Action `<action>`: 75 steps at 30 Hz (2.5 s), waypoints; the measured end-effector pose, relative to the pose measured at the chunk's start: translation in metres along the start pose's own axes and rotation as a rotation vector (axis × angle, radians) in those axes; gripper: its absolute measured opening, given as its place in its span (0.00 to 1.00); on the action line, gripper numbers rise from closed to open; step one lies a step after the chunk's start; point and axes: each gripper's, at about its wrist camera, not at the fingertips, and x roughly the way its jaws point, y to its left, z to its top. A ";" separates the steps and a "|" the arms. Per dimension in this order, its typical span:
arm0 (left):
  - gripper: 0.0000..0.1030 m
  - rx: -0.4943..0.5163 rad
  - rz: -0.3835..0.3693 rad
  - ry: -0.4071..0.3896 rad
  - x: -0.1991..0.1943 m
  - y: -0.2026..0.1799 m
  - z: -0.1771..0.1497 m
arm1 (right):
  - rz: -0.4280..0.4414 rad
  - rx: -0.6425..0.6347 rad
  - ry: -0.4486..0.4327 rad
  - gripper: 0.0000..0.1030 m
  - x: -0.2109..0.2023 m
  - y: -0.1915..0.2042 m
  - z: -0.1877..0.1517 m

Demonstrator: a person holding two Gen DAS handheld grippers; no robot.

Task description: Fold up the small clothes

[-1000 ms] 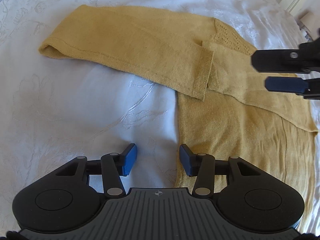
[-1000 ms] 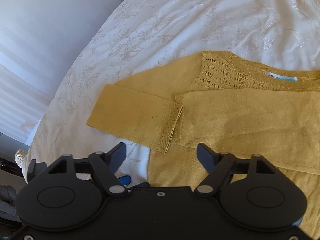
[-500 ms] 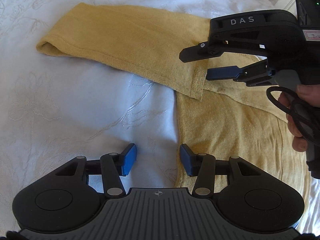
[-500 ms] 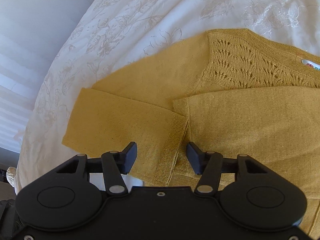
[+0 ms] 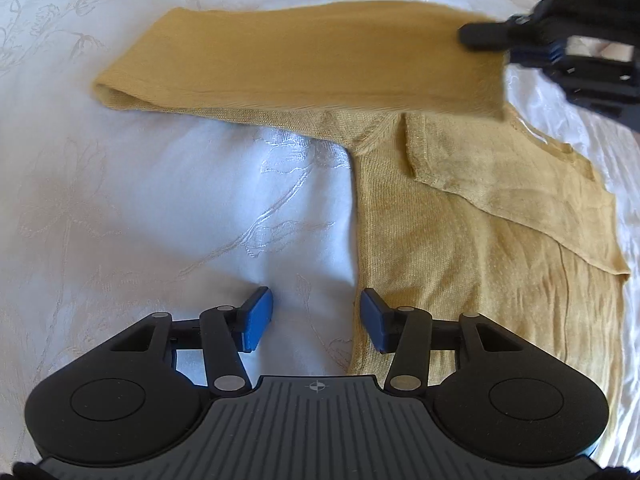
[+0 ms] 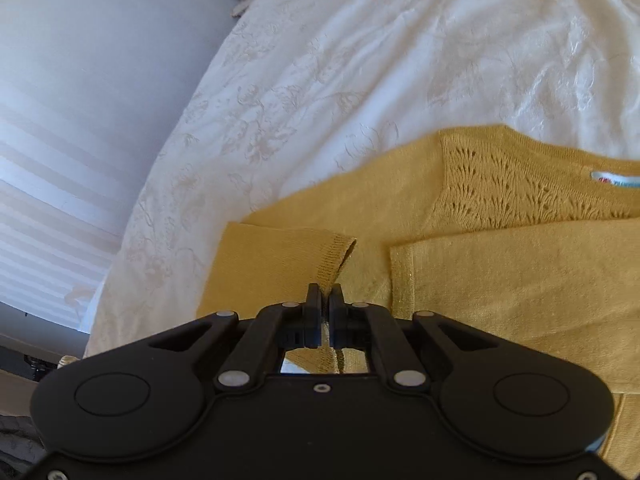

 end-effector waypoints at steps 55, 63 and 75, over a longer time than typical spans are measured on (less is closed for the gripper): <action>0.82 0.173 0.213 -0.075 0.066 -0.118 0.090 | -0.597 -0.011 -0.070 0.99 -0.092 -0.207 -0.030; 1.00 0.149 0.197 -0.045 0.064 -0.098 0.089 | -0.630 0.085 -0.076 0.99 -0.118 -0.231 -0.037; 1.00 0.131 0.139 -0.027 -0.002 -0.078 0.025 | -0.574 0.161 -0.119 0.99 -0.169 -0.190 -0.095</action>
